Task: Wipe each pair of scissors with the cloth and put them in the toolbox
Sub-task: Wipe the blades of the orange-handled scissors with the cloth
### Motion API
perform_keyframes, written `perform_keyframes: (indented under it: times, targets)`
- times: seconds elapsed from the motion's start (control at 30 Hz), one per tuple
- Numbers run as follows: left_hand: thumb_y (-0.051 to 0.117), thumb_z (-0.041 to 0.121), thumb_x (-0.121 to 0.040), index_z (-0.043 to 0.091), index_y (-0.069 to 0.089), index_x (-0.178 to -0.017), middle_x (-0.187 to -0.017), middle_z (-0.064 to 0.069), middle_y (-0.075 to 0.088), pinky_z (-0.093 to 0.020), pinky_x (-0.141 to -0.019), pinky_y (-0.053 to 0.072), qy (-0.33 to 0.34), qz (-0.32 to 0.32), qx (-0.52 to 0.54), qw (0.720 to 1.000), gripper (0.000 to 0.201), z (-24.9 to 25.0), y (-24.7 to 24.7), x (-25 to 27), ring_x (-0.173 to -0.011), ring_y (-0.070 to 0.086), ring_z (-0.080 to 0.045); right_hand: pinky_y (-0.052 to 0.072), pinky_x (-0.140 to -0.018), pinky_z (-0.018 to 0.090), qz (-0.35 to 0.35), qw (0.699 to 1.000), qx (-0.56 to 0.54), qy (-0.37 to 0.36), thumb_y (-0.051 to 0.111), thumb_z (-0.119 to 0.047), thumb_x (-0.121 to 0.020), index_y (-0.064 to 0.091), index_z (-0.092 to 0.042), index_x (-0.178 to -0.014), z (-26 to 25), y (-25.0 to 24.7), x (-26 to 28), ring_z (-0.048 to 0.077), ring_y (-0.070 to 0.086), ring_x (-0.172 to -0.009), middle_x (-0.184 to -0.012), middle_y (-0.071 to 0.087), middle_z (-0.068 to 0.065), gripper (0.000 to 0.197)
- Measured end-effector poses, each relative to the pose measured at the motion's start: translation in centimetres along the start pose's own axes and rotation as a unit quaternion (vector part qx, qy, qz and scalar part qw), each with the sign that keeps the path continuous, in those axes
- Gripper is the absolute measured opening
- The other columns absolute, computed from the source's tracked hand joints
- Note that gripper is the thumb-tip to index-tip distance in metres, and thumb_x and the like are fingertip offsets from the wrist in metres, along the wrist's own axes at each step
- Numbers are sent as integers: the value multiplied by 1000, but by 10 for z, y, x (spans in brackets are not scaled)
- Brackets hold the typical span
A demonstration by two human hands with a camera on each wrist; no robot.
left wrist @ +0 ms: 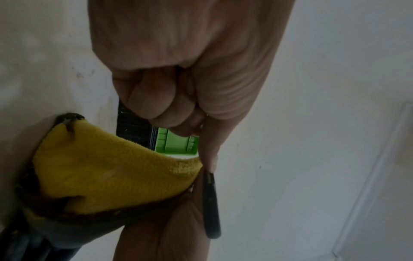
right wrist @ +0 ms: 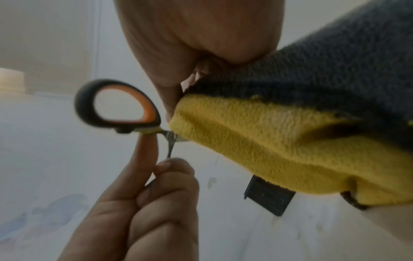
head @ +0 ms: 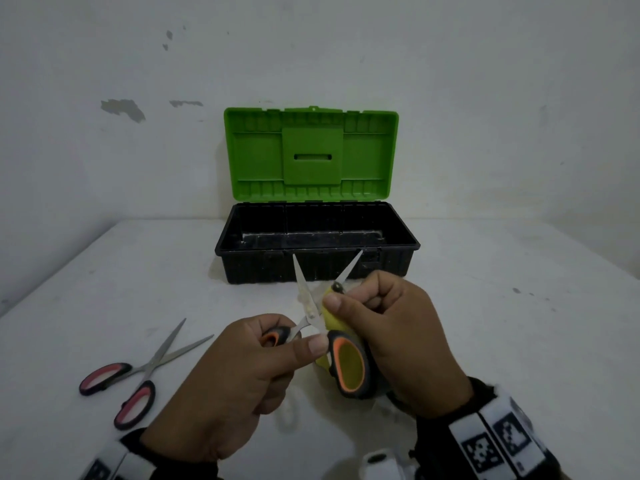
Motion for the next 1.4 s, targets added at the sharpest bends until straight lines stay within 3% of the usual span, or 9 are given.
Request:
perform_keyframes:
  times: [0.1,0.3,0.43,0.63,0.8,0.97,1.13,1.27,1.4]
  targets:
    - [79,21,-56,20,58,-46,-47,0,26,-16,-38,17,3,-2,-2,1000,23,0,2,0,-38,15,-10,55,-60,37,58,997,-51,29,82,-30,-75,64,-19,-65,5,-9,-9,25,62,-61,-66,66,12,23]
    - [81,20,-55,20,55,-49,-49,-1,23,-14,-36,17,-23,-7,11,1000,27,-2,-2,-1,-38,14,-10,51,-55,26,10,999,-28,40,80,-27,-77,63,-16,-70,6,-1,1,18,63,-58,-65,67,8,21]
    - [80,18,-59,19,57,-50,-49,0,23,-14,-37,16,-28,-17,15,999,25,-4,0,0,-38,13,-9,52,-57,32,81,992,-80,53,82,-26,-75,63,-18,-63,8,-14,-11,19,62,-58,-60,65,5,24]
    - [83,19,-55,7,48,-79,-53,-2,20,-17,-41,11,-35,-19,13,999,45,-7,-5,1,-44,10,-10,51,-55,29,39,996,-60,55,80,-24,-79,63,-18,-65,5,-8,-1,18,59,-58,-62,64,5,23]
    - [82,22,-55,13,57,-58,-51,-1,23,-18,-41,10,-24,-24,3,999,27,-5,-1,1,-41,13,-10,52,-57,33,95,991,-79,49,82,-27,-77,62,-14,-65,7,-19,-14,24,62,-60,-67,66,16,26]
    - [93,19,-51,6,49,-81,-55,-3,20,-20,-42,9,-27,-38,-14,999,55,-4,-4,2,-42,12,-10,50,-59,34,54,993,-89,56,82,-29,-76,62,-22,-63,6,-13,-2,22,57,-60,-61,60,6,24]
    - [93,22,-55,-3,43,-74,-56,-4,18,-18,-41,10,-16,-43,-24,999,59,-3,-3,0,-44,10,-12,51,-56,32,103,992,-70,27,80,-29,-78,62,-14,-69,5,-23,-10,21,59,-59,-63,63,9,26]
    - [89,27,-49,14,45,-60,-53,-3,21,-20,-41,11,-16,-46,-24,998,47,-1,-5,0,-43,12,-11,47,-58,33,63,995,-63,37,79,-34,-78,62,-23,-65,7,-13,1,18,54,-59,-62,59,2,24]
    - [92,23,-53,6,45,-73,-54,-2,19,-22,-43,9,-15,-33,-30,999,54,-5,-1,0,-44,11,-12,50,-54,30,105,992,-66,40,80,-30,-78,63,-13,-70,9,-25,-11,18,57,-57,-61,61,7,26]
Point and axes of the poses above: each hand's wrist, its own x-axis away from the middle knuckle, its own y-axis out of the palm, z = x × y, the point moved 3 cm from there along -x, towards the middle knuckle
